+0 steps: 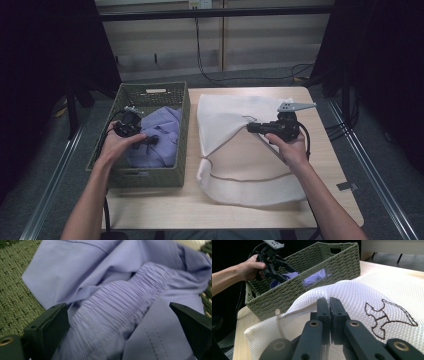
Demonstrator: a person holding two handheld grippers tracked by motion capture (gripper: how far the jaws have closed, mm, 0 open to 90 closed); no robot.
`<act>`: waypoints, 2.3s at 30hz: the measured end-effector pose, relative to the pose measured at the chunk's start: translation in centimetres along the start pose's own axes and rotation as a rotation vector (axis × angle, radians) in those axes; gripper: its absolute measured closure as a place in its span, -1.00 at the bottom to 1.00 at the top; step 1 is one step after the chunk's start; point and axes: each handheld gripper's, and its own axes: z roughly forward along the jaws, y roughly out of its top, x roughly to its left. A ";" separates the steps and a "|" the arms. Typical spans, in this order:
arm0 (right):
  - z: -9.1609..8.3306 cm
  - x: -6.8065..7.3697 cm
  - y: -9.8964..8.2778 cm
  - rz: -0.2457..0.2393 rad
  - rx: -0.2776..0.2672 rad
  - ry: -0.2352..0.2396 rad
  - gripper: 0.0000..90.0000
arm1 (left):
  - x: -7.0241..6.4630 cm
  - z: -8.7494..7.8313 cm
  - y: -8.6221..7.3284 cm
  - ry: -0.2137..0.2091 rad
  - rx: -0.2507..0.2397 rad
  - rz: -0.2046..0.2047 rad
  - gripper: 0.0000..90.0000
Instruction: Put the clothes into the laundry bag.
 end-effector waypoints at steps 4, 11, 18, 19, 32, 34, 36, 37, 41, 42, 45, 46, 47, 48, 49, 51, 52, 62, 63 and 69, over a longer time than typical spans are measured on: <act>0.1 0.1 0.0 -0.009 0.004 0.001 0.95 | 0.1 1.3 -0.1 0.029 0.086 -0.015 -0.92; 0.3 0.1 -0.1 -0.006 0.015 0.003 0.95 | 0.0 3.1 -0.5 0.034 0.149 -0.007 -0.95; 0.3 0.1 -0.1 -0.007 0.019 0.003 0.95 | -0.4 4.7 -0.6 0.063 0.231 0.066 -0.98; 0.4 0.1 -0.1 -0.008 0.020 0.004 0.95 | -0.3 4.9 -0.7 0.058 0.217 0.059 -0.99; 0.6 0.1 -0.2 -0.004 0.028 0.005 0.94 | 0.1 6.1 -1.6 0.025 0.182 -0.007 -1.00; 0.6 0.1 -0.2 -0.004 0.031 0.008 0.94 | 0.2 6.0 -1.7 0.025 0.173 -0.007 -1.00; 0.6 0.1 -0.2 -0.004 0.031 0.009 0.94 | 0.1 6.0 -1.9 0.022 0.160 -0.005 -1.00; 0.6 0.0 -0.2 -0.003 0.028 0.008 0.94 | 0.2 6.0 -1.8 0.021 0.170 -0.006 -1.00; 0.6 -0.1 -0.3 0.002 0.048 0.004 0.94 | 0.1 6.0 -1.7 0.028 0.179 -0.011 -0.97; 0.6 -0.1 -0.3 0.002 0.048 0.004 0.94 | 0.2 5.8 -1.5 0.024 0.216 0.005 -0.97; 0.6 0.0 -0.2 0.002 0.053 0.005 0.94 | -0.2 5.7 -1.2 0.042 0.230 0.017 -0.84; 0.7 -0.1 -0.3 0.003 0.053 0.006 0.94 | -0.2 5.6 -1.0 0.042 0.248 0.031 -0.82; 0.7 -0.1 -0.3 0.004 0.055 0.006 0.95 | -0.3 5.6 -0.9 0.046 0.258 0.029 -0.78; 0.7 0.0 -0.3 0.006 0.058 0.006 0.95 | -0.4 5.5 -0.7 0.049 0.252 0.051 -0.70; 0.8 0.0 -0.3 0.005 0.058 0.007 0.95 | -0.5 5.1 -0.6 0.027 0.268 0.076 -0.46; 0.9 0.0 -0.3 0.004 0.061 0.008 0.95 | -0.7 5.0 -0.4 0.019 0.264 0.104 -0.27; 0.9 0.0 -0.3 0.004 0.061 0.008 0.95 | -1.0 5.1 -0.5 0.012 0.254 0.102 -0.27; 1.0 -0.1 -0.4 0.006 0.069 0.012 0.95 | -1.3 4.8 -0.1 -0.070 0.281 0.135 0.53; 1.0 0.0 -0.3 0.005 0.070 0.013 0.95 | -1.3 4.8 -0.1 -0.072 0.277 0.112 0.61; 1.0 -0.1 -0.4 0.008 0.069 0.013 0.95 | -1.2 4.2 0.1 -0.082 0.263 0.121 0.72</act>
